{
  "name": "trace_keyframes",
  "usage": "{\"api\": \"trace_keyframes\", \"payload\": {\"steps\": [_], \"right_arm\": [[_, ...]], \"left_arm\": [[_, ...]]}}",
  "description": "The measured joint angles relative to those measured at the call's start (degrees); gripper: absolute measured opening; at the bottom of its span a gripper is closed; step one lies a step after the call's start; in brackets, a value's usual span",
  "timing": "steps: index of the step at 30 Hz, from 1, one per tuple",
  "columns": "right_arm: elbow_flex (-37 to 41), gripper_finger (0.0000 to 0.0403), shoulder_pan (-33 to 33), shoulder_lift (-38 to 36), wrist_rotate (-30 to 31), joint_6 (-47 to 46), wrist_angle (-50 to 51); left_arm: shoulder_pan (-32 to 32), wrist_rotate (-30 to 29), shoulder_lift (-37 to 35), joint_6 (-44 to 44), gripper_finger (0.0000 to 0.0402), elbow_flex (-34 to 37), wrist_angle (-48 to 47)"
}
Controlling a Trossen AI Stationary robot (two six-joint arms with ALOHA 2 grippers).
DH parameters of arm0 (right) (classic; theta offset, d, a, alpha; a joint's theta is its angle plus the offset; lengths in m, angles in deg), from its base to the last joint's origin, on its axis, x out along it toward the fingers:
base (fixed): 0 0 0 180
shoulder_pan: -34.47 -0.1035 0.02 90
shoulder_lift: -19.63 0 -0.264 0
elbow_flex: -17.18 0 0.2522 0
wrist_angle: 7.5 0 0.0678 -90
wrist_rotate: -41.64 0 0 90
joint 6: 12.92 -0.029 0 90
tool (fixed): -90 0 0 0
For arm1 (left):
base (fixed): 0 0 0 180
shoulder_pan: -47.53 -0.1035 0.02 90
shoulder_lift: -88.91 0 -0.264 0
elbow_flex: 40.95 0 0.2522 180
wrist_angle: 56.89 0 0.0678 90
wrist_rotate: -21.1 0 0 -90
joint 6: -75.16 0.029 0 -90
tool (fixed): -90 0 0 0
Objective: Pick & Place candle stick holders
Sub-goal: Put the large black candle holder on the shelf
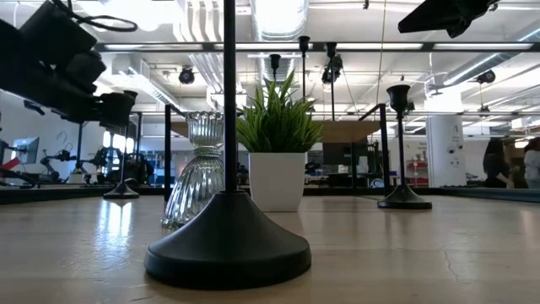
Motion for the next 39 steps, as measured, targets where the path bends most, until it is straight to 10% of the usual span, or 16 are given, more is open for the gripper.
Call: {"api": "trace_keyframes", "payload": {"steps": [9, 18, 29, 39], "right_arm": [[0.0, 0.0043, 0.02, 0.0, 3.67, 1.89, -0.94], [-0.02, 0.0043, 0.02, 0.0, 4.44, 2.21, -2.06], [-0.02, 0.0043, 0.0, 0.02, 3.82, 3.09, -1.95], [-0.02, 0.0043, 0.0, 0.02, 4.61, 4.84, -1.86]], "left_arm": [[-4.62, -0.06, -0.02, 1.25, 0.0229, 1.51, 7.28], [-17.72, 13.05, 0.66, 21.0, 0.0229, 2.43, 28.57], [-32.07, 30.69, 0.86, 22.32, 0.0224, 6.47, 40.13], [-36.27, 39.89, 1.91, 26.83, 0.0087, 5.33, 42.15]]}}
